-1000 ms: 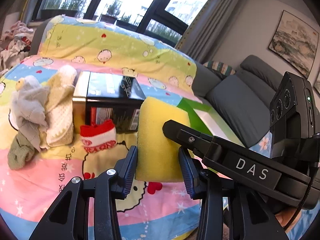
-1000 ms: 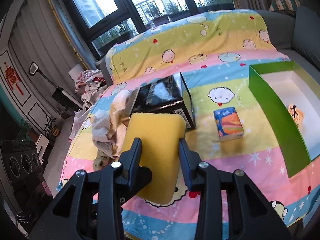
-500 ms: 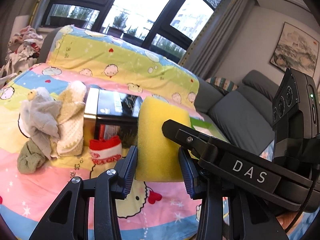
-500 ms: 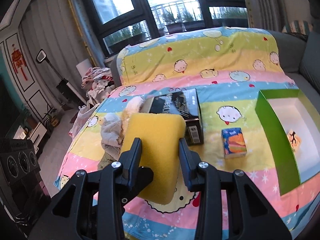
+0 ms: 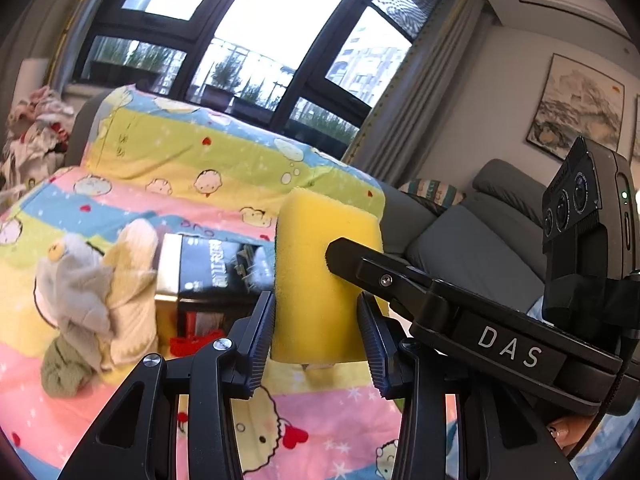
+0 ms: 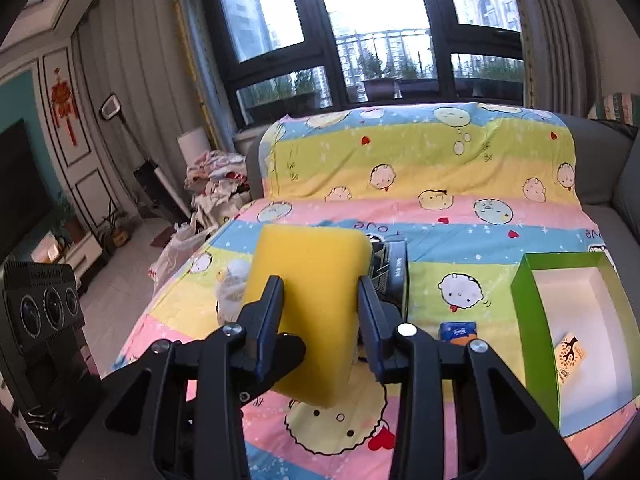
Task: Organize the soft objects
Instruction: 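Carry the yellow sponge into the green box beside the tissue pack, then open the right tool and withdraw it from the box, then grasp the blue Tempo tissue pack with the right tool, then lift the Tempo tissue pack toward the green box with the right tool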
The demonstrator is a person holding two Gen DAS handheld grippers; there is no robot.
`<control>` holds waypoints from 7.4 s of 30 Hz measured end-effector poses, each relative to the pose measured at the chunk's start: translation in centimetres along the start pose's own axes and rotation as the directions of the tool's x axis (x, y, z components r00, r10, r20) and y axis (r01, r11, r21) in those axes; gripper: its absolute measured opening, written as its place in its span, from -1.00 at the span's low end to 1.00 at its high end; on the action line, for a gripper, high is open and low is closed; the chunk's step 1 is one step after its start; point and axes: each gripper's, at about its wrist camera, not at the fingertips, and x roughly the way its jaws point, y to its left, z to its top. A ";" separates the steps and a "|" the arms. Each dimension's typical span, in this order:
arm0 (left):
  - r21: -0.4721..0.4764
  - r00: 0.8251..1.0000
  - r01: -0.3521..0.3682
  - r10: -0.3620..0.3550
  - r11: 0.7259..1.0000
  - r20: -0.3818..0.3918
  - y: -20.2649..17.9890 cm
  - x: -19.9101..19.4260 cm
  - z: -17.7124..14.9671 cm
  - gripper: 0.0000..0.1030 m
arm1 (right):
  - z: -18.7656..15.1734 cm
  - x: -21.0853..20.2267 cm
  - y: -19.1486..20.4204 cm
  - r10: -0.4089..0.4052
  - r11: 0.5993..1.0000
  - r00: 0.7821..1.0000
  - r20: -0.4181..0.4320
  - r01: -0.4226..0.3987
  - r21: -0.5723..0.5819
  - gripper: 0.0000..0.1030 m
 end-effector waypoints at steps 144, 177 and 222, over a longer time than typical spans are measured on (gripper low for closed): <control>-0.101 0.889 -0.378 0.330 0.920 -0.317 9.3 4.1 -6.8 0.47 | -6.8 13.9 -12.9 -0.329 0.899 0.853 -0.404 0.414 0.143 0.55; -0.122 0.889 -0.357 0.297 0.926 -0.348 10.1 3.5 -6.8 0.47 | -11.0 10.4 -6.7 -0.065 0.970 0.884 -0.463 0.165 0.180 0.44; -0.031 0.898 -0.094 0.071 0.995 -0.434 2.6 8.3 -9.3 -0.09 | -10.4 9.6 -8.2 0.099 0.947 0.925 -0.367 0.025 0.320 -0.06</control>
